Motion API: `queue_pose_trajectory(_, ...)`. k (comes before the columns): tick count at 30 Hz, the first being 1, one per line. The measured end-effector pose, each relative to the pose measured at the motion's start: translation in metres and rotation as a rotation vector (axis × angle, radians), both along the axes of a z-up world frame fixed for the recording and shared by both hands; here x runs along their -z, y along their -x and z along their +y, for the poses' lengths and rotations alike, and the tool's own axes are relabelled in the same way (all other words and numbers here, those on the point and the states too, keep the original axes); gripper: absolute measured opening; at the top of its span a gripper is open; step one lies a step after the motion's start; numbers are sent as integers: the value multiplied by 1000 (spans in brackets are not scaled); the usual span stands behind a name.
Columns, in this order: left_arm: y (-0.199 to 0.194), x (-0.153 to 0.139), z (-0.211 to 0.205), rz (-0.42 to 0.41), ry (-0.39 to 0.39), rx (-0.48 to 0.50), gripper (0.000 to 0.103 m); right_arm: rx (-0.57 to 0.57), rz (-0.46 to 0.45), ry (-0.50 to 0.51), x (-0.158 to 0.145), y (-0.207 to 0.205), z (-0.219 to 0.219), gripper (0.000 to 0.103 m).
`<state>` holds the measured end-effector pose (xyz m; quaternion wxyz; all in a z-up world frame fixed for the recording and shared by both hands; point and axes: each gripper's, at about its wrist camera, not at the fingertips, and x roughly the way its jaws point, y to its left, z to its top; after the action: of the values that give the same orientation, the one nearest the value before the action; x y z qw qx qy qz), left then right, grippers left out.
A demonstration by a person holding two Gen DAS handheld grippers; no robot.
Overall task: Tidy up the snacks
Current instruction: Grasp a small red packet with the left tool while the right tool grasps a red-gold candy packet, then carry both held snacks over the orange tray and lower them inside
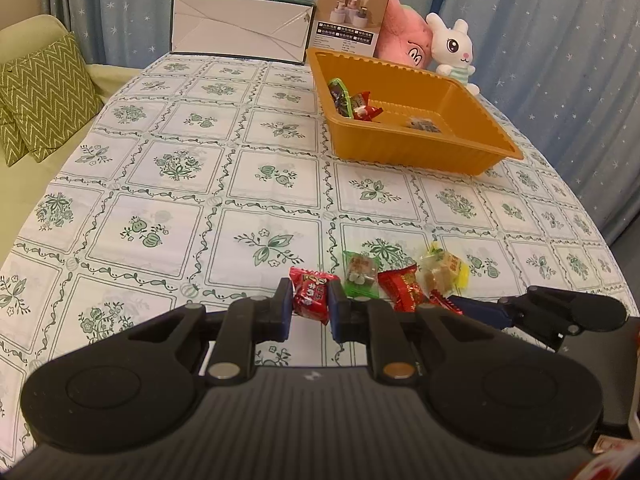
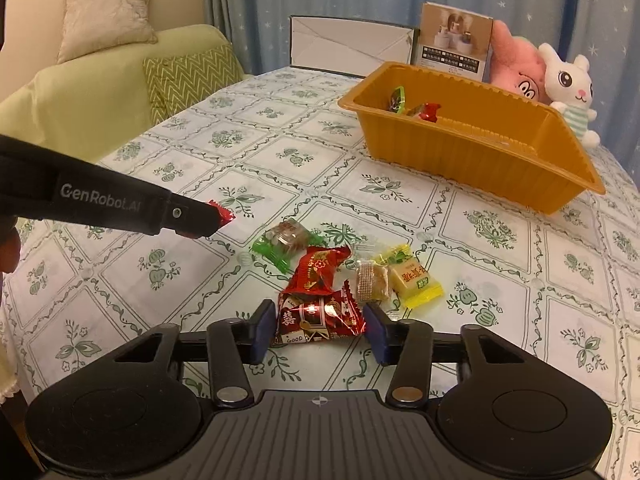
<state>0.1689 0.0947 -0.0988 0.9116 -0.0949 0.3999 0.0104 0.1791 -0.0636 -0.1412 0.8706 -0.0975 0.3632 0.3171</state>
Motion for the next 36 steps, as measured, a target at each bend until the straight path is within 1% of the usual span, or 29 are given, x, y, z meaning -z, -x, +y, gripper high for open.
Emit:
queue_pose_trajectory(2,0,0,-2,1,-1,6,16,8,5,-4,-1,1,0,42)
queue_pose_trajectory(7,0,-2,-4,-2,-4,12,16,38,18,-7,-4,3,-6,40)
queue_pose_trajectory(8,0,-2,-5,-3,-4,13,16,45,21,-10,-5,4,-9,38)
queue_pose_trajectory(11,0,-3,-7,-8,-6,20,16,69,34,-31,-11,6,-19,38)
queue_pose_trajectory(16,-1,-7,-15,-23,-10,41,16,112,9,-50,-21,8,-32,37)
queue_pose_trajectory(27,-3,-18,-36,-71,-32,94,16,249,4,-105,-38,-6,-64,38)
queue_pose_trajectory(31,-6,-23,-41,-82,-39,116,16,279,4,-121,-44,-12,-74,38)
queue_pose_trajectory(36,-15,-36,-52,-114,-49,166,16,301,-20,-136,-56,-19,-82,38)
